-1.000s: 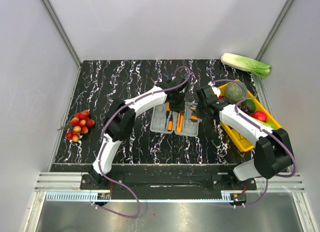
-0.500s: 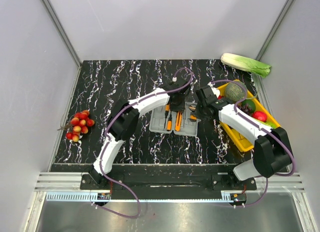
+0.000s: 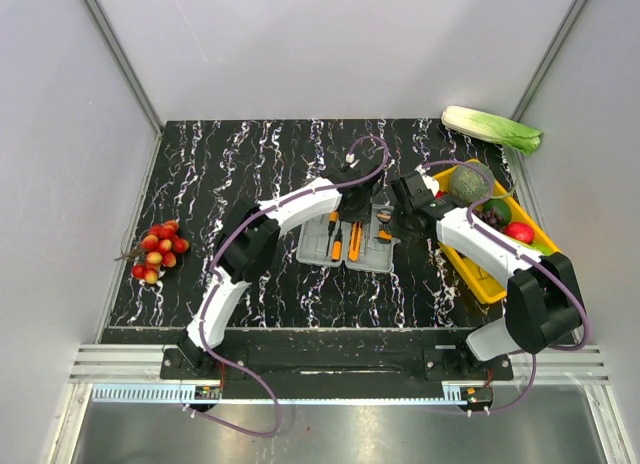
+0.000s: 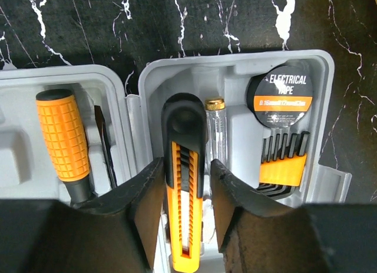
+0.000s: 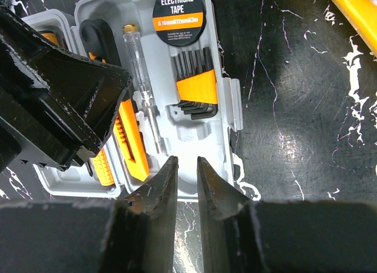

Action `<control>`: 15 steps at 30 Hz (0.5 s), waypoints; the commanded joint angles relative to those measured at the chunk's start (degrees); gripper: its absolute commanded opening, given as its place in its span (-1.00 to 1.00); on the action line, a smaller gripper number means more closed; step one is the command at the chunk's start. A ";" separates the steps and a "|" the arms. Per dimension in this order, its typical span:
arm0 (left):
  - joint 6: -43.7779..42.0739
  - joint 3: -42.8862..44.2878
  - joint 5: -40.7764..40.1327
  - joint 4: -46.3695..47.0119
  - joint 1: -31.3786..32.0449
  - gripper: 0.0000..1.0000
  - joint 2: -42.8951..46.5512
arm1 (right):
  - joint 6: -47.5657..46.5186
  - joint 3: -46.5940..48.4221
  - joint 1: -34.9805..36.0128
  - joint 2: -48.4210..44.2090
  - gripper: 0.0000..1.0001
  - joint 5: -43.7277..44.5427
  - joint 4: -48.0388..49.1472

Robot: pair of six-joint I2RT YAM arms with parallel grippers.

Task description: Pack the tool kit

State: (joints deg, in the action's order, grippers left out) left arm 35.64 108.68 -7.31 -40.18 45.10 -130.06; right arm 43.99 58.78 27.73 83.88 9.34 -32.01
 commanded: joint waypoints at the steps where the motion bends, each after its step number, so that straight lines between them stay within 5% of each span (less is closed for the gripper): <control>1: -0.57 1.71 -3.33 -0.24 0.07 -0.12 4.28 | 1.01 0.63 -0.39 0.32 -0.49 -0.12 0.37; 6: 0.13 2.15 -2.62 -0.24 0.07 0.05 7.71 | 1.36 0.89 -0.30 0.06 -0.46 -0.55 0.54; 15: 0.40 -1.18 -1.57 0.19 0.07 0.00 12.02 | 1.37 0.81 -0.30 -1.08 -0.41 -0.73 1.33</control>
State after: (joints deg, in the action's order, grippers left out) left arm 35.70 108.62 -8.27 -41.01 45.17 -123.28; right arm 44.71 58.78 27.73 84.07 9.30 -31.99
